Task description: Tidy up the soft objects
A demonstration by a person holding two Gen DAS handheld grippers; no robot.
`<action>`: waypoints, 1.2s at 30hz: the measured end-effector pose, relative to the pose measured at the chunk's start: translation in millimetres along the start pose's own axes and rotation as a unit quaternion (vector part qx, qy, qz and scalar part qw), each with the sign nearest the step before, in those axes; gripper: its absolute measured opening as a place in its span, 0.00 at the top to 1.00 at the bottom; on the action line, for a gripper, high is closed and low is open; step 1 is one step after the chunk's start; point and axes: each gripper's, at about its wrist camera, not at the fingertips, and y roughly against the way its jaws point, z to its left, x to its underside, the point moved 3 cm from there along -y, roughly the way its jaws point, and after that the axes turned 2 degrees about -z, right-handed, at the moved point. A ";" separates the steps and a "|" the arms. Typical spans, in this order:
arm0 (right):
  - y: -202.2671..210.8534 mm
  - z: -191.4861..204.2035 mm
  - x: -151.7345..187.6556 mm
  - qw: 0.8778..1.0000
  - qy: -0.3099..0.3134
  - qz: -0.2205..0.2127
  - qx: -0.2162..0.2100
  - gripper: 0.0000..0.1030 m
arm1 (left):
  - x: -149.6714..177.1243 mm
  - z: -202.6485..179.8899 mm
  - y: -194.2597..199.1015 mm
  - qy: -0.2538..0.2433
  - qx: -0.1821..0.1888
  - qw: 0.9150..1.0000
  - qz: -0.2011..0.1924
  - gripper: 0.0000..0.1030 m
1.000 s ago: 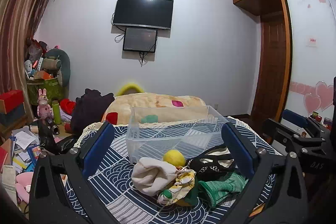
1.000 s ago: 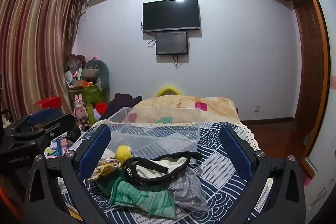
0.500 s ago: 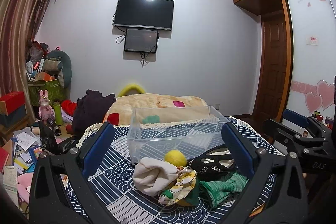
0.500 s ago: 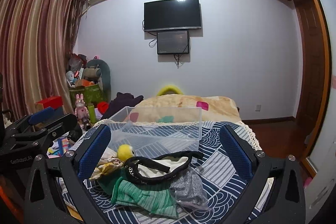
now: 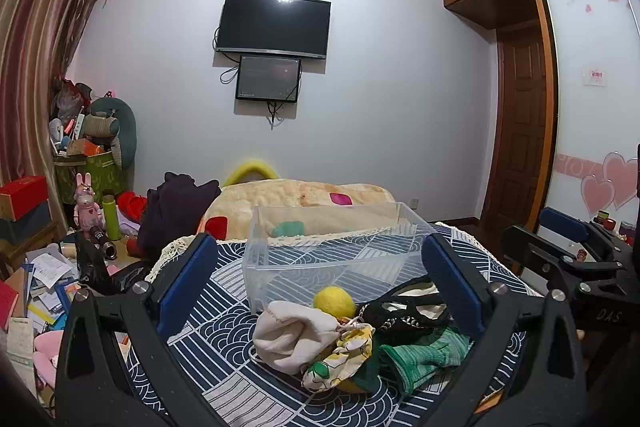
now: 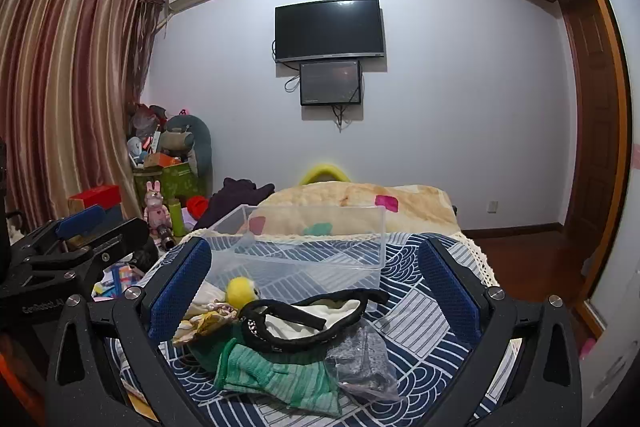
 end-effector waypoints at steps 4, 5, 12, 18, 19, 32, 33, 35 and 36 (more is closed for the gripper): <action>0.8 0.8 -1.3 1.000 0.000 -0.001 -0.001 0.00 | -0.4 0.1 0.5 -0.001 -0.001 1.000 -0.001 0.00; 1.2 1.6 -1.6 1.000 0.000 0.000 -0.001 0.00 | -0.5 0.2 0.6 -0.001 -0.001 1.000 -0.001 0.00; 1.3 1.8 -2.2 1.000 0.000 -0.001 -0.002 0.00 | -1.0 0.5 1.3 0.000 -0.002 1.000 -0.002 0.00; 1.6 3.4 -2.6 1.000 0.000 -0.002 -0.002 0.00 | -1.3 0.9 2.1 -0.002 -0.002 1.000 -0.003 0.00; 1.8 3.5 -2.4 1.000 0.000 -0.002 -0.002 0.00 | -1.5 1.2 3.1 -0.002 -0.003 1.000 -0.003 0.00; 1.8 3.8 -1.9 1.000 -0.001 -0.002 -0.002 0.00 | -2.3 0.6 4.6 -0.002 -0.001 1.000 -0.004 0.00; 2.0 4.3 -1.9 1.000 -0.001 -0.002 -0.003 0.00 | -2.3 0.9 4.5 -0.002 -0.001 1.000 -0.003 0.00; 1.9 4.8 -1.8 1.000 -0.001 -0.002 -0.001 0.00 | -2.2 1.0 4.6 -0.002 -0.001 1.000 -0.003 0.00; 1.3 5.0 -2.1 1.000 -0.002 -0.002 0.001 0.00 | -2.1 1.0 4.7 -0.002 0.001 1.000 -0.002 0.00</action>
